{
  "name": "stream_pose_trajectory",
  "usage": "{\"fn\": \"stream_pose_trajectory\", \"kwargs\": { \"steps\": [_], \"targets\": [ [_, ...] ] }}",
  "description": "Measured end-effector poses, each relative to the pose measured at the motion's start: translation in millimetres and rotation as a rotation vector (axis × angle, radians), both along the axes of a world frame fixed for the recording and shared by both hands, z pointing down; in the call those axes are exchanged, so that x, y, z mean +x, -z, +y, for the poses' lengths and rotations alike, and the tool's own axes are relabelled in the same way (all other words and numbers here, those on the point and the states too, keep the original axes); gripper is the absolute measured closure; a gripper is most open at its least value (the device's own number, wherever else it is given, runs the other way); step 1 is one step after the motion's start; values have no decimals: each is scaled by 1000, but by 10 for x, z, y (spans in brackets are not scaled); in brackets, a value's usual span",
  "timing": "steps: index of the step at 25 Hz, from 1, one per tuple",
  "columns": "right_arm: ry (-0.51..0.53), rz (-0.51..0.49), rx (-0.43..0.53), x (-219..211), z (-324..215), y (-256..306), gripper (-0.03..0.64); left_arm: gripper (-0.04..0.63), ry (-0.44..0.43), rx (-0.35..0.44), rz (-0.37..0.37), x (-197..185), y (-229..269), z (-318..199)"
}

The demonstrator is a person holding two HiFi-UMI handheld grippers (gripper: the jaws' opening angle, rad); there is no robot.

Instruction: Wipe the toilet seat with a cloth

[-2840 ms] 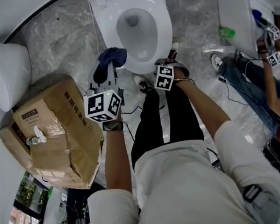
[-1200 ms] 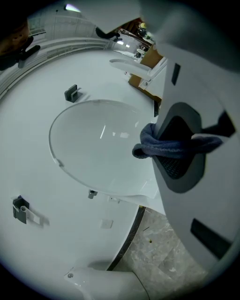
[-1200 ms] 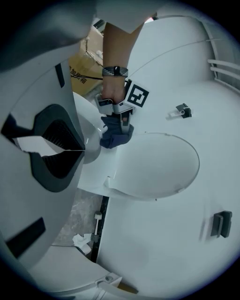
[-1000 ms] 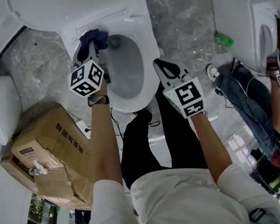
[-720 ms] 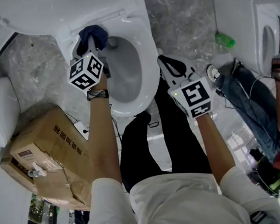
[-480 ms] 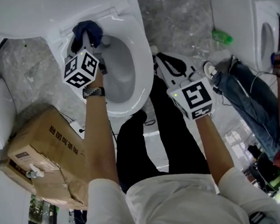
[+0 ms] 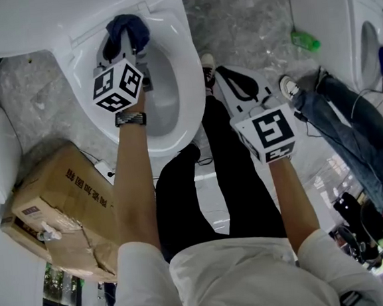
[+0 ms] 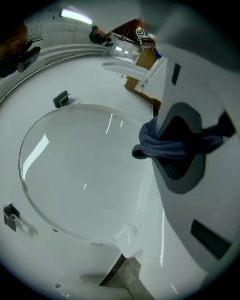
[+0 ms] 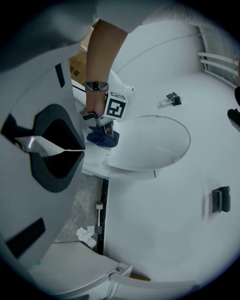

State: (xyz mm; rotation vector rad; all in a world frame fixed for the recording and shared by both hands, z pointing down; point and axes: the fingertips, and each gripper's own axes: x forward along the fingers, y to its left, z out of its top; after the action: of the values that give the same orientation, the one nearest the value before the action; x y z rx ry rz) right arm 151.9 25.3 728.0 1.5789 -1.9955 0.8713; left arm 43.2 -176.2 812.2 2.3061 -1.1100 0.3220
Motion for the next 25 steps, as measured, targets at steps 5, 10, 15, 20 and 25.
{"fn": "stream_pose_trajectory", "kwargs": {
  "steps": [5, 10, 15, 20, 25],
  "targets": [
    [-26, 4, 0, 53, 117, -19, 584, 560, -123, 28, -66, 228, -2, 121],
    [-45, 12, 5, 68, 198, 18, 584, 561, -260, 53, -110, 427, 6, 262],
    [-69, 17, 2, 112, 376, -6, 584, 561, -402, 74, -141, 668, -16, 486],
    [-96, 25, -5, 100, 534, -18, 584, 560, -538, 84, -162, 854, -54, 757],
    [-141, 37, 22, 52, 655, 41, 584, 561, -644, 74, -148, 931, -69, 1038]
  ]
}}
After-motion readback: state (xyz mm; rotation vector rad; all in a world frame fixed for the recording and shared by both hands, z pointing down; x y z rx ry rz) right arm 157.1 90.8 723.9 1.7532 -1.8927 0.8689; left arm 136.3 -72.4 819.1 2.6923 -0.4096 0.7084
